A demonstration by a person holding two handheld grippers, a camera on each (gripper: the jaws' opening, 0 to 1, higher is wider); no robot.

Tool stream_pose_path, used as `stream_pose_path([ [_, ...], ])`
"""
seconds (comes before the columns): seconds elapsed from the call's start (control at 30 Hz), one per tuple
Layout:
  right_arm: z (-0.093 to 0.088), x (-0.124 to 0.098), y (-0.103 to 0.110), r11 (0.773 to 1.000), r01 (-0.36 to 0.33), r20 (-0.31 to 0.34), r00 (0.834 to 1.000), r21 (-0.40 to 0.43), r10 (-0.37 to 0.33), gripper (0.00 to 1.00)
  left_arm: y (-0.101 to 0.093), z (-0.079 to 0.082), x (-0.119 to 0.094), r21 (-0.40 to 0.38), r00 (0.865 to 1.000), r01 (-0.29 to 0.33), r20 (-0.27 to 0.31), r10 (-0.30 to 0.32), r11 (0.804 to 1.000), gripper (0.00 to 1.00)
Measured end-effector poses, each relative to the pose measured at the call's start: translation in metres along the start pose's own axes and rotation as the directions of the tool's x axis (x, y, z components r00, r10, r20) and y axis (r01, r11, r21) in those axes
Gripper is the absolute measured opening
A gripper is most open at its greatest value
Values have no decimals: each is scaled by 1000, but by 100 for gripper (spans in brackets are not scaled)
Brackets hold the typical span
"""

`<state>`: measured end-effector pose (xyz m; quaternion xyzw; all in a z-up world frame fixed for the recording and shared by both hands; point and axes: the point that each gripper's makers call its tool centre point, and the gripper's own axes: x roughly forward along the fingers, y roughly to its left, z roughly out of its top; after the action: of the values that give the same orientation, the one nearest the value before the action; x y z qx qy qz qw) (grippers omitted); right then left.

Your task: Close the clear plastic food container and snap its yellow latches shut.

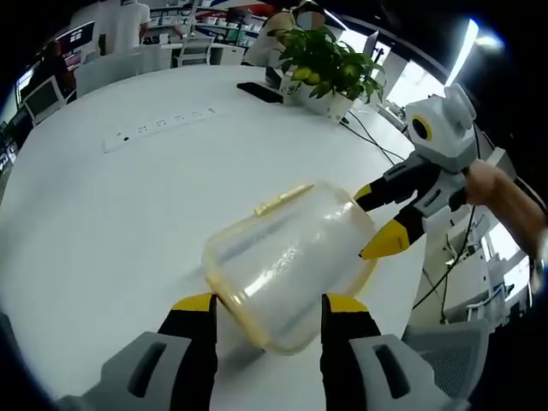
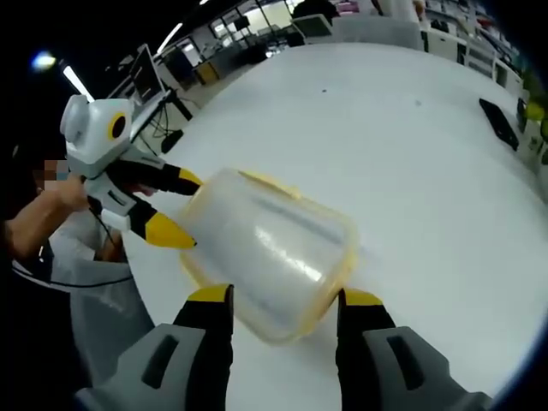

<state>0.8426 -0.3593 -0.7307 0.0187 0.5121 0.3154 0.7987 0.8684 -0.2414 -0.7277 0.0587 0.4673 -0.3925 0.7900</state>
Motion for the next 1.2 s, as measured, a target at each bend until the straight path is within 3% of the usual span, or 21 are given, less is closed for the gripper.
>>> stream_pose_path([
  [1.2, -15, 21, 69, 999, 0, -21, 1000, -38, -1, 45, 10, -57, -44, -11, 999, -27, -21, 27, 1000, 42],
])
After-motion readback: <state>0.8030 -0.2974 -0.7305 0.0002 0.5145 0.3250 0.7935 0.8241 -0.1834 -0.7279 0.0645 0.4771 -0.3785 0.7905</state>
